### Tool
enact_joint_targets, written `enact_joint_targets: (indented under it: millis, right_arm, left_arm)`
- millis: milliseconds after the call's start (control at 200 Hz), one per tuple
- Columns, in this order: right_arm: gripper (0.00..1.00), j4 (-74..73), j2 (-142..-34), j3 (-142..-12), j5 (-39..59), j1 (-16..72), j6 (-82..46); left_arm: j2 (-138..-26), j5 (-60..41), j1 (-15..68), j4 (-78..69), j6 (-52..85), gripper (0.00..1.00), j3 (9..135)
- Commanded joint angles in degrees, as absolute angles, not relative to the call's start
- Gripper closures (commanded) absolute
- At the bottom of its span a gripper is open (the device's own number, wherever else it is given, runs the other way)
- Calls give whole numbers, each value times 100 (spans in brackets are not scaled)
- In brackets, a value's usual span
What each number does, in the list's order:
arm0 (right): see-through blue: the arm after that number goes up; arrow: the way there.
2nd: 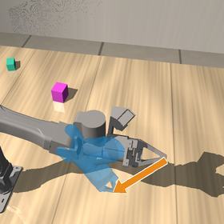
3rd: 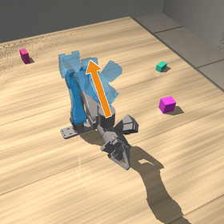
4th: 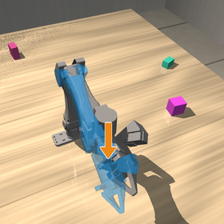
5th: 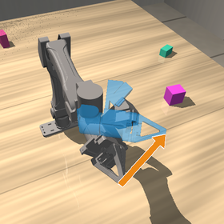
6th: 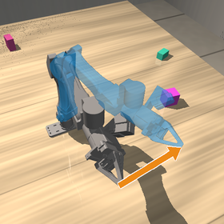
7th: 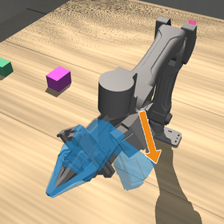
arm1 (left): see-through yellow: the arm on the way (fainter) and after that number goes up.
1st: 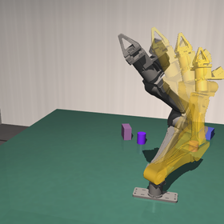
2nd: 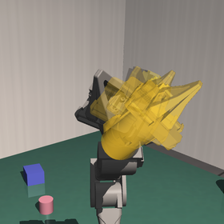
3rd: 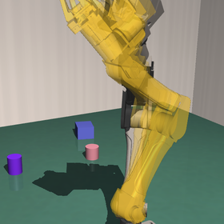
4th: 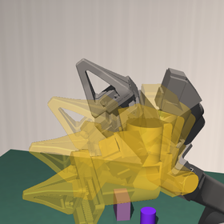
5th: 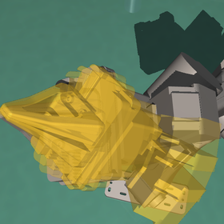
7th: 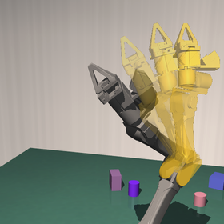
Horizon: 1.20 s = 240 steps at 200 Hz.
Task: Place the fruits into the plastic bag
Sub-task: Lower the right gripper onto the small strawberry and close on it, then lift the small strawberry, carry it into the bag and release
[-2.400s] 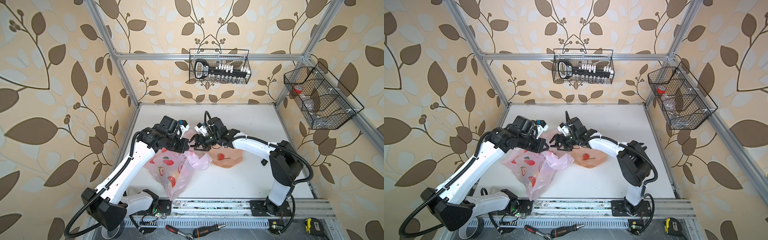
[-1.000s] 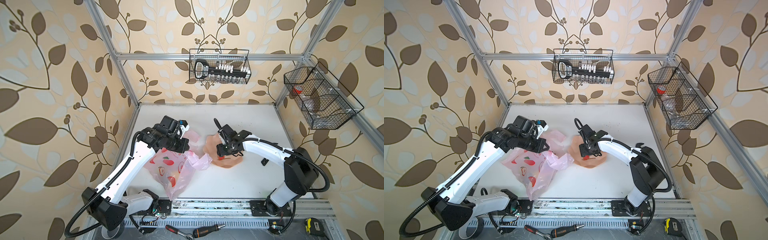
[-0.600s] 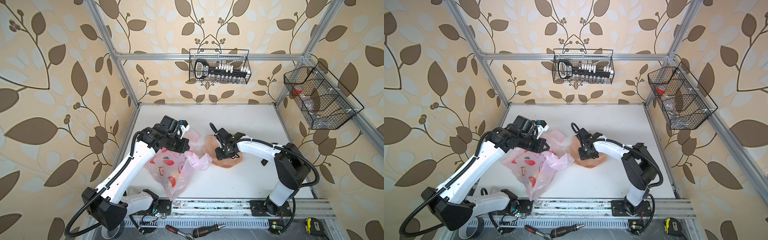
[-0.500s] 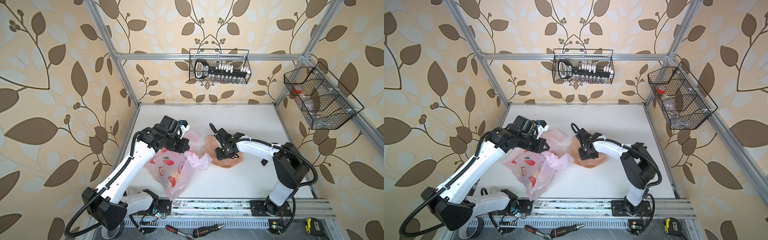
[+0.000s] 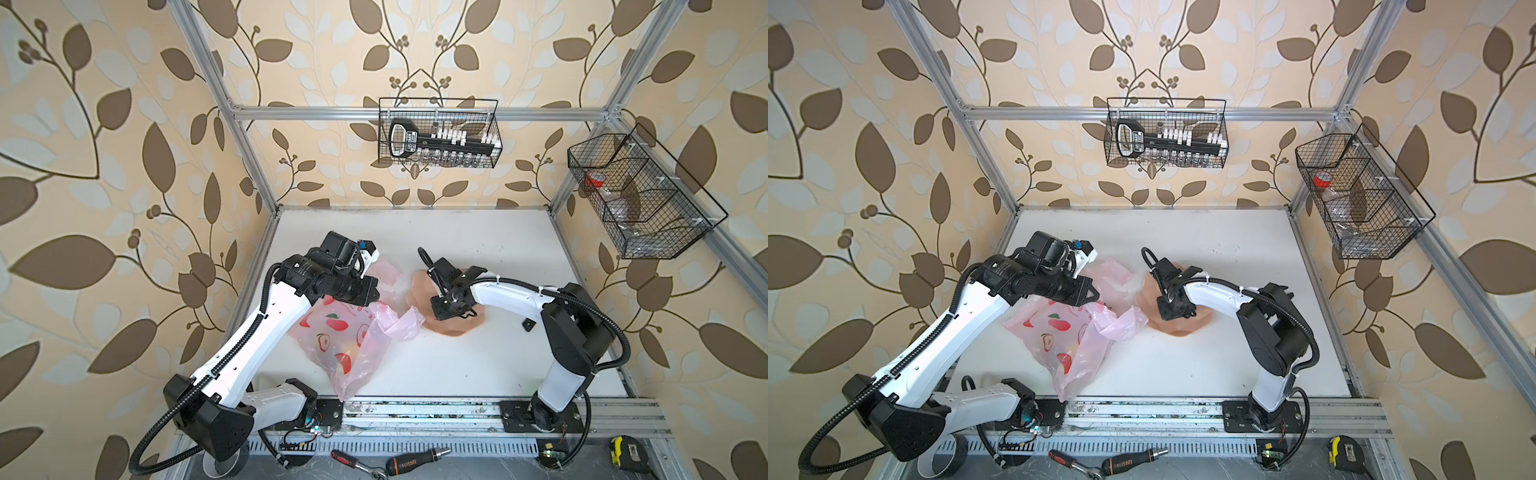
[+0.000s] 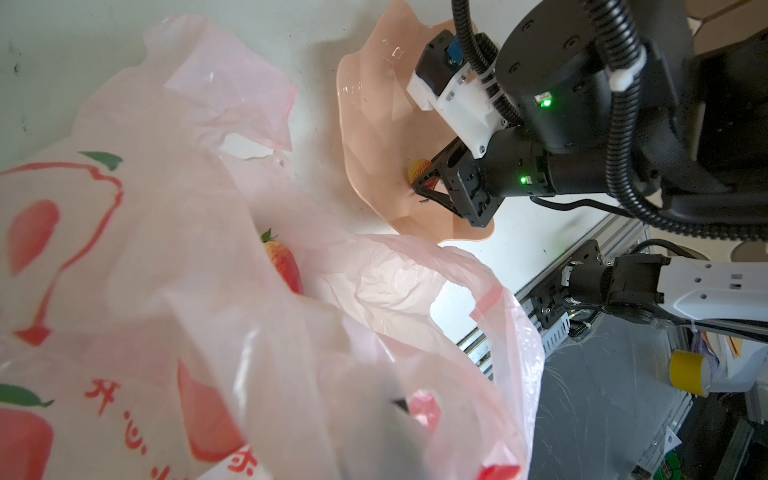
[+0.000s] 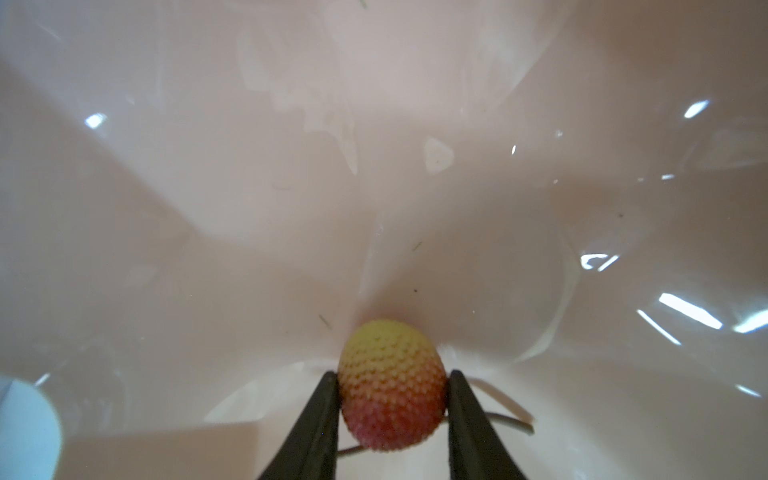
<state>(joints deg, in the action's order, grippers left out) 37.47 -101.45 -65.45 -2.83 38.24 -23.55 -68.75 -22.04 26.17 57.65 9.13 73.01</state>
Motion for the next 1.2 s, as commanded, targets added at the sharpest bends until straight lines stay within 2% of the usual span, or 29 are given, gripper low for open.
enact_joint_targets:
  millis: [0, 265, 445, 800, 885, 1195]
  right_arm:
    - [70, 3814, -10195, -6551, -282, 3810, -2302]
    - [71, 3858, -9860, -6767, -226, 3633, -2377]
    - [76, 3841, -9592, -6938, -126, 3404, -2412]
    - [76, 3702, -9397, -6978, 364, 3152, -2504]
    - [76, 3501, -9352, -6921, 742, 3059, -2607]
    - [76, 1823, -9624, -6855, 3226, 2660, -3653]
  left_arm:
    - [-6864, -2285, 2584, 5766, 828, 100, 7400]
    - [-6899, -2304, 2588, 5767, 822, 100, 7431]
    - [-6921, -2312, 2584, 5761, 815, 100, 7458]
    - [-6950, -2329, 2588, 5739, 804, 100, 7459]
    - [-6952, -2329, 2586, 5740, 800, 100, 7462]
    - [-6943, -2325, 2585, 5782, 789, 100, 7470]
